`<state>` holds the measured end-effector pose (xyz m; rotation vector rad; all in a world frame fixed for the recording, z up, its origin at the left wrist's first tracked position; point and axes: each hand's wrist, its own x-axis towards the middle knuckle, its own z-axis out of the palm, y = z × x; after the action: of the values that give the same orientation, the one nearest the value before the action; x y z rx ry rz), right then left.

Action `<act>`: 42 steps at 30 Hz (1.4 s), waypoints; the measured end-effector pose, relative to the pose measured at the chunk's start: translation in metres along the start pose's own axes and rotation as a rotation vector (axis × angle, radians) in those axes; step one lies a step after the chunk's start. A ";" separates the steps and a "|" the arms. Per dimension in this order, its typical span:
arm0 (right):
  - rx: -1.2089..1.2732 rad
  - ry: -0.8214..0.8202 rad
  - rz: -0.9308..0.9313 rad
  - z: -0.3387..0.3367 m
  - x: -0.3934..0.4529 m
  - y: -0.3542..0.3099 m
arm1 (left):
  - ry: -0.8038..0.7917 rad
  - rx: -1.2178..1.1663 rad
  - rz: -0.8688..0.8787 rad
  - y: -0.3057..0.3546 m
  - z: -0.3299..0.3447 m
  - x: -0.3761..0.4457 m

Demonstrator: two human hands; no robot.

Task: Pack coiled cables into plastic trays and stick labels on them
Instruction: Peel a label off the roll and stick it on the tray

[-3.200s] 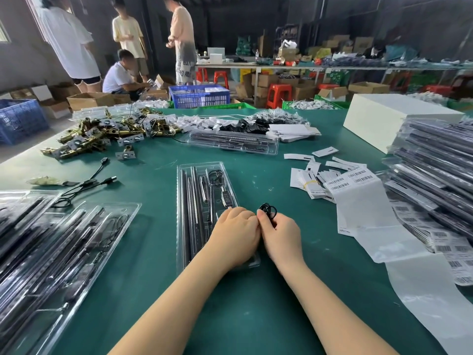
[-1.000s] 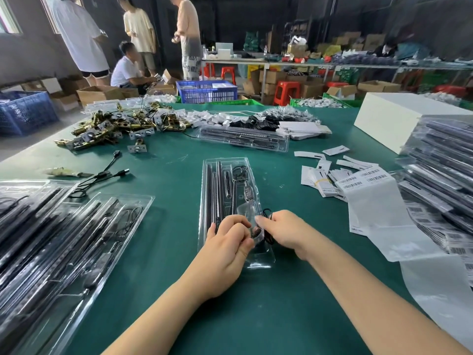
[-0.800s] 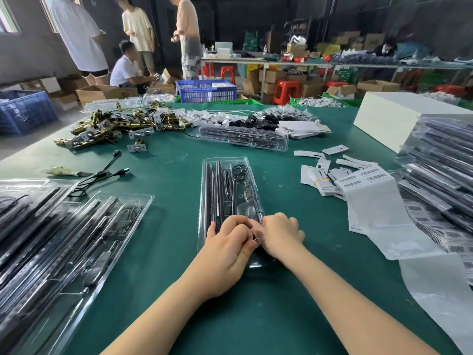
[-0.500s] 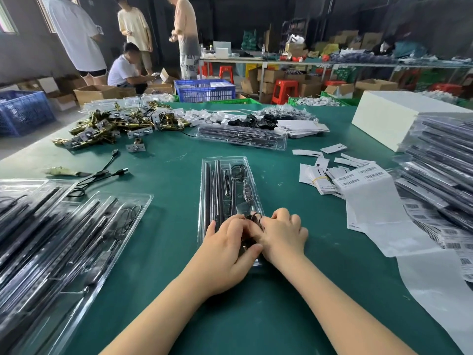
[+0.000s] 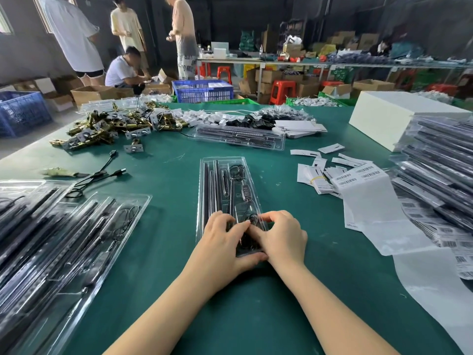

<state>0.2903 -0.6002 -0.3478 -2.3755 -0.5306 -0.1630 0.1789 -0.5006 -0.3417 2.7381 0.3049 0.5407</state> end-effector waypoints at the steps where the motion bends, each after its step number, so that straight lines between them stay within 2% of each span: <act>1: -0.002 -0.001 -0.001 0.000 0.000 0.000 | -0.007 0.006 -0.011 0.000 0.000 0.000; 3: -0.027 -0.043 -0.003 0.000 0.001 0.002 | -0.025 0.044 -0.009 0.001 0.000 0.000; 10: -0.086 -0.338 -0.096 -0.013 0.007 0.013 | -0.067 0.162 0.026 0.002 -0.001 0.004; 16: 0.109 -0.559 -0.140 -0.034 0.005 0.022 | -0.076 0.181 0.045 0.001 -0.003 0.005; 17: 0.144 -0.539 -0.130 -0.036 0.004 0.022 | -0.077 0.187 0.046 0.001 -0.004 0.005; 22: 0.245 -0.204 -0.074 -0.030 -0.009 0.021 | -0.099 0.199 0.012 0.002 -0.004 0.004; 24: 0.278 -0.221 -0.070 -0.031 -0.014 0.019 | -0.097 0.198 -0.003 0.002 -0.004 0.005; 28: 0.298 -0.576 -0.035 -0.057 0.006 0.022 | -0.119 0.217 0.008 0.002 -0.004 0.006; 29: 0.294 -0.540 -0.017 -0.062 0.017 0.024 | -0.126 0.225 0.011 0.001 -0.005 0.007; 32: 0.177 -0.190 -0.024 -0.067 0.055 0.028 | -0.148 0.218 0.005 -0.004 -0.006 0.013; 33: 0.138 -0.138 -0.056 -0.064 0.069 0.028 | -0.151 0.221 0.007 -0.006 -0.006 0.015; 37: -0.053 -0.172 -0.153 -0.040 0.125 0.025 | -0.172 0.234 0.018 -0.010 -0.003 0.017; 40: -0.183 -0.246 -0.096 -0.025 0.156 0.033 | -0.187 0.194 0.020 -0.015 -0.003 0.019; 42: -0.391 -0.275 -0.035 -0.018 0.167 0.046 | -0.192 0.174 0.016 -0.018 -0.003 0.020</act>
<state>0.4615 -0.5884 -0.3196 -2.7923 -0.7241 0.0528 0.1932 -0.4774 -0.3389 2.9350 0.2952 0.2621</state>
